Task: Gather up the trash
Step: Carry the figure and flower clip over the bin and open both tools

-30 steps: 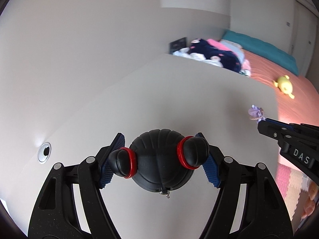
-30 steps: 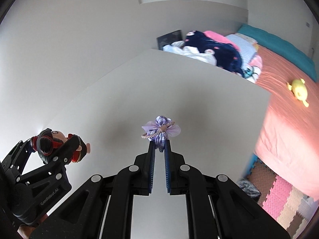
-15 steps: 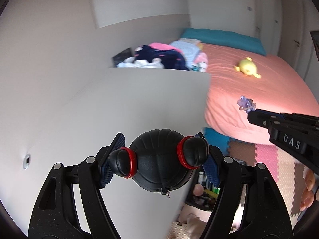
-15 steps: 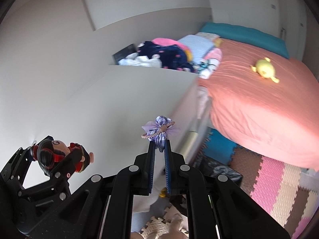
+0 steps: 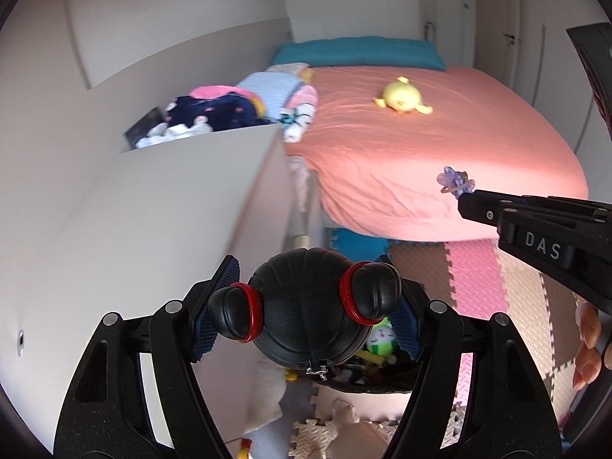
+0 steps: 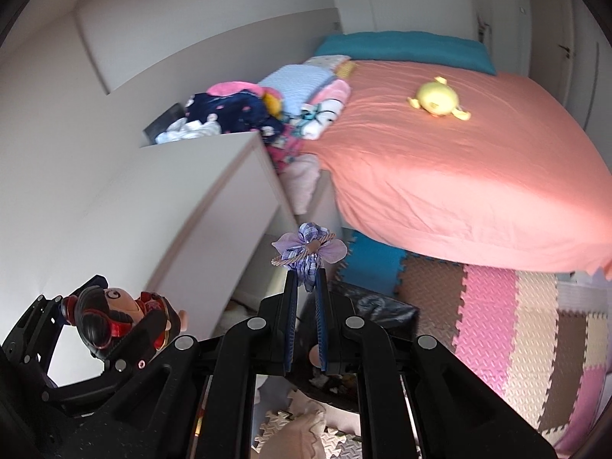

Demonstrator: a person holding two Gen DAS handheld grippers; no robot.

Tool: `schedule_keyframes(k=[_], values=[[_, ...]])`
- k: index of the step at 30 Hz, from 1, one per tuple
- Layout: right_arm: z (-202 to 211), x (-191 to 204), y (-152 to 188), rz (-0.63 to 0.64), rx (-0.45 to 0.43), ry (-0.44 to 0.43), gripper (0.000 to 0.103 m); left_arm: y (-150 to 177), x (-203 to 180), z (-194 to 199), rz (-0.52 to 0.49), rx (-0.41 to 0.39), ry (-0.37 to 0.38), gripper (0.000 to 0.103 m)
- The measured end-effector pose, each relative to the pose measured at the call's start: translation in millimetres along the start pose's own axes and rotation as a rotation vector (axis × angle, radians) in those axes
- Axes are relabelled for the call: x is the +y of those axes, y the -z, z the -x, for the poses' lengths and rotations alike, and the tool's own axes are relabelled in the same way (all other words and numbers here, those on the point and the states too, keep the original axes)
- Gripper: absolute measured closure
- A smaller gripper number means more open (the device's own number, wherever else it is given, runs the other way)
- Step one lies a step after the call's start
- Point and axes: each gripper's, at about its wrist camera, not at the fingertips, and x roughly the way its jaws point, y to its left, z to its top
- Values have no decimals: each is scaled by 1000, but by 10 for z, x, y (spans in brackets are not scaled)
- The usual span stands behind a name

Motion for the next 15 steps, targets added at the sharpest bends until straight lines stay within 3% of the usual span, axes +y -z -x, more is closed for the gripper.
schedule_keyframes(k=[6, 11, 12, 13, 14, 15], values=[[-80, -316, 79, -42, 25, 23, 93, 35, -371, -121, -46, 31, 37, 32], [-210, -379, 112, -38, 58, 22, 93, 53, -445, -314, -53, 73, 60, 32], [-236, -378, 116, -33, 65, 23, 86, 57, -455, -355, -61, 89, 72, 30], [-272, -366, 123, -23, 76, 25, 72, 66, -451, -397, -74, 102, 84, 22], [-293, -377, 127, -24, 78, 36, 19, 68, -441, -409, -78, 92, 68, 6], [-312, -393, 139, -36, 66, 47, 3, 84, -435, -394, -79, 67, 37, 6]])
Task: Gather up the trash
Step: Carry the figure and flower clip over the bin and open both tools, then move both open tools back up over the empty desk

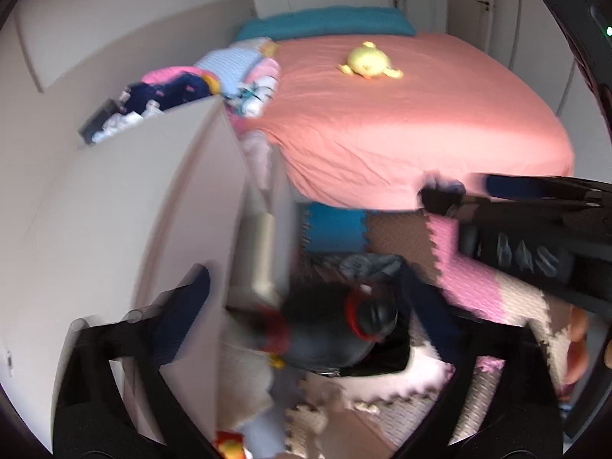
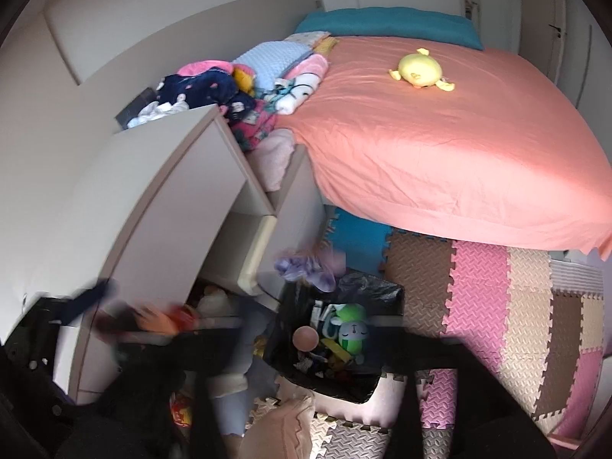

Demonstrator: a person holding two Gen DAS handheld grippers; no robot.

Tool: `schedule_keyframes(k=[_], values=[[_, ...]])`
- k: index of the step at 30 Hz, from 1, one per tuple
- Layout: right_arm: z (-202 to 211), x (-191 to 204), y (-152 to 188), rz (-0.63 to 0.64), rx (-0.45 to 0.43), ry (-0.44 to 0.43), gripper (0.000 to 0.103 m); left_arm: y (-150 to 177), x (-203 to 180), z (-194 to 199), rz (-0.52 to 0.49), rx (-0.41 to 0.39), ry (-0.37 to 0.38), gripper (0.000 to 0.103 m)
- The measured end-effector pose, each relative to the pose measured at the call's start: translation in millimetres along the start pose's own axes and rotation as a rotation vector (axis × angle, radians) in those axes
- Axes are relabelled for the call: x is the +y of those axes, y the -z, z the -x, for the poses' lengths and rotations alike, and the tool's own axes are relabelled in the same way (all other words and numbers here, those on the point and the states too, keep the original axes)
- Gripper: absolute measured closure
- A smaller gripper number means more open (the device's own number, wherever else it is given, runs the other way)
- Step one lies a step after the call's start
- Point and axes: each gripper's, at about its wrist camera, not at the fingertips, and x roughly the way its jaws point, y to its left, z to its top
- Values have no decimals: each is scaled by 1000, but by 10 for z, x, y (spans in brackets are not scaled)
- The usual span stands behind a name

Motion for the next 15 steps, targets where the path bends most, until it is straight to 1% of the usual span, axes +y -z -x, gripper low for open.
schedule_keyframes(k=[1, 4, 6, 15], values=[[-8, -13, 13, -7, -22, 6, 2, 12, 27, 5, 7, -12, -23, 6], [-90, -65, 50, -36, -17, 48, 2, 22, 125, -51, 43, 12, -15, 6], [-123, -98, 61, -51, -9, 49, 2, 32, 157, -63, 49, 18, -19, 6], [-117, -99, 54, -47, -19, 72, 2, 45, 195, -59, 54, 20, -12, 6]])
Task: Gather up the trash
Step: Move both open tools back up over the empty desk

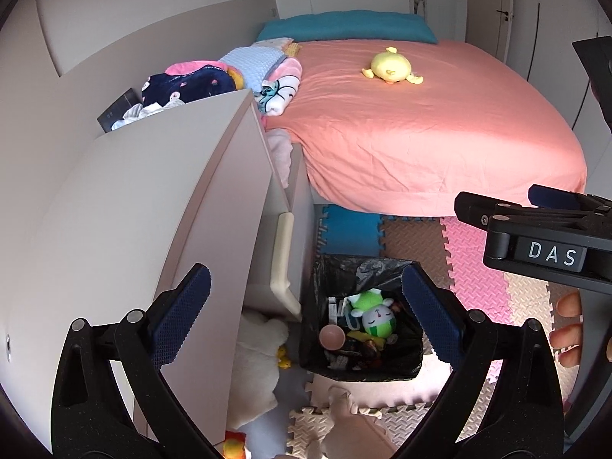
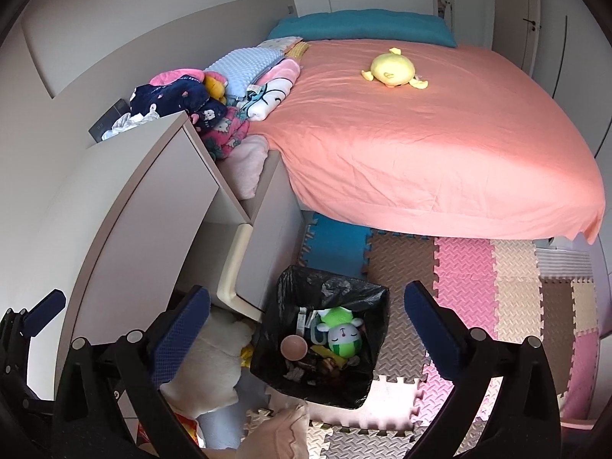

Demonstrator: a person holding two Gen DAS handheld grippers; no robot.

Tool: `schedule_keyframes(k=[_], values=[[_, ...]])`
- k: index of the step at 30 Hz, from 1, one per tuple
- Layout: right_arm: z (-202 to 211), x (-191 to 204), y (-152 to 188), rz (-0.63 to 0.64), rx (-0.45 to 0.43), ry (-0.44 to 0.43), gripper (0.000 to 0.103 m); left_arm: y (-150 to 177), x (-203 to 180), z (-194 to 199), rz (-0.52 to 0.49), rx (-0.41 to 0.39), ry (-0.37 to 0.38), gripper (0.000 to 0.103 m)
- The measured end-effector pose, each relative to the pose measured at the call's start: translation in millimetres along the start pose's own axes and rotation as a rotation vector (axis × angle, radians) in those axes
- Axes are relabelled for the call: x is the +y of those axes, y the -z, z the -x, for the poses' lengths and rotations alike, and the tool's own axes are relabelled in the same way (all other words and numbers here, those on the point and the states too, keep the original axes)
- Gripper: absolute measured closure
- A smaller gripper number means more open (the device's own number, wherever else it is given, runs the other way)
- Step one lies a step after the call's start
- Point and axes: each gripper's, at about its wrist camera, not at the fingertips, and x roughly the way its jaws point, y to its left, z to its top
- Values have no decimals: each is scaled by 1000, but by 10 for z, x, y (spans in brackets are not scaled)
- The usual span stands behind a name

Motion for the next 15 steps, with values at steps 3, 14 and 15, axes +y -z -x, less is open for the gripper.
schedule_keyframes(k=[3, 14, 15], values=[[2, 8, 8, -1, 2, 4, 2, 7, 15, -2, 1, 6, 4, 6], [141, 262, 12, 49, -22, 5, 2, 68, 126, 106, -11, 10, -8, 6], [153, 300, 14, 54, -25, 1, 2, 81, 156, 130, -11, 6, -17, 6]])
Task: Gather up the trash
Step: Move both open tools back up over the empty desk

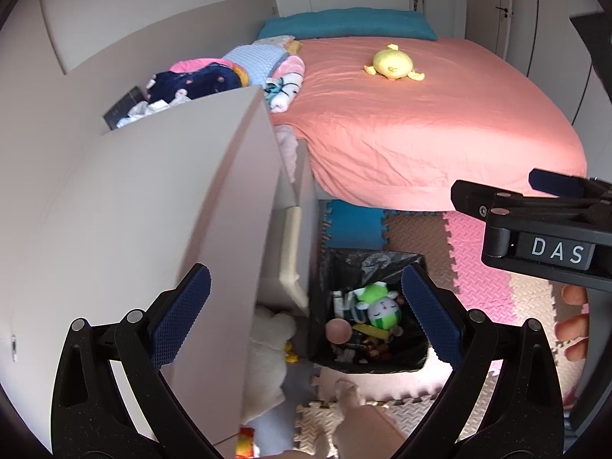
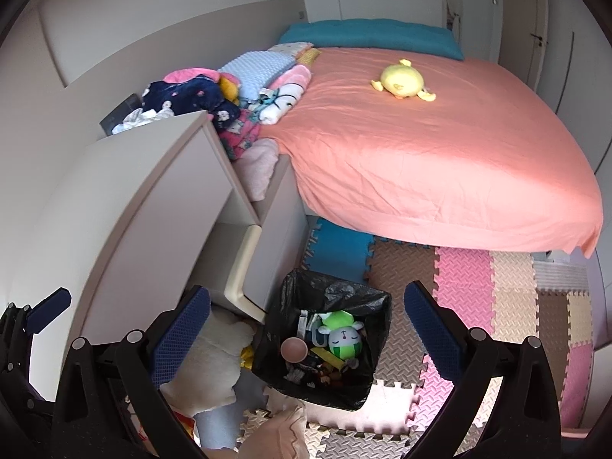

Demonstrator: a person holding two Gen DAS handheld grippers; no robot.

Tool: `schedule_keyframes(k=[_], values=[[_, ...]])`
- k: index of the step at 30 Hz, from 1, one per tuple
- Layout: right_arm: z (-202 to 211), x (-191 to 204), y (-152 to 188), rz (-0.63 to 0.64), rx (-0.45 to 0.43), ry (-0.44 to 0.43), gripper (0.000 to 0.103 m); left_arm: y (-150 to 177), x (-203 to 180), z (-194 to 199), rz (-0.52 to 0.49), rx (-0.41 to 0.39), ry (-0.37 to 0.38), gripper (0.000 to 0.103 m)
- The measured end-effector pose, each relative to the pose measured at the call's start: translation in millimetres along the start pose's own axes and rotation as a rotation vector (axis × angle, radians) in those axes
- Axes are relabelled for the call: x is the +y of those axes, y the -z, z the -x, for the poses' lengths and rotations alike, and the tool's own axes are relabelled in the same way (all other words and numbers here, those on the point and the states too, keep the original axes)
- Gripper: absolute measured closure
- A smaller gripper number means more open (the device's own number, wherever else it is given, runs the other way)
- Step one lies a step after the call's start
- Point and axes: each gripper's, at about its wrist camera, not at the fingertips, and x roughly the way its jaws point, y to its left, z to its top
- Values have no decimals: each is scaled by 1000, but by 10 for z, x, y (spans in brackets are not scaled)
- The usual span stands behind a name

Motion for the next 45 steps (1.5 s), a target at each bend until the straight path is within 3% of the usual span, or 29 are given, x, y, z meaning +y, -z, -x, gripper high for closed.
schedule_keyframes(k=[12, 25, 33, 45], values=[[234, 745, -39, 84, -34, -62, 2, 140, 653, 328, 88, -30, -24, 6], [328, 1837, 139, 213, -28, -168, 2, 593, 1572, 664, 212, -34, -126, 6], [412, 2651, 360, 322, -20, -259, 2, 1048, 2253, 919, 325, -23, -198, 6], [563, 3825, 963, 471, 17, -402, 2, 2054, 3209, 1467, 538, 7, -348, 6]])
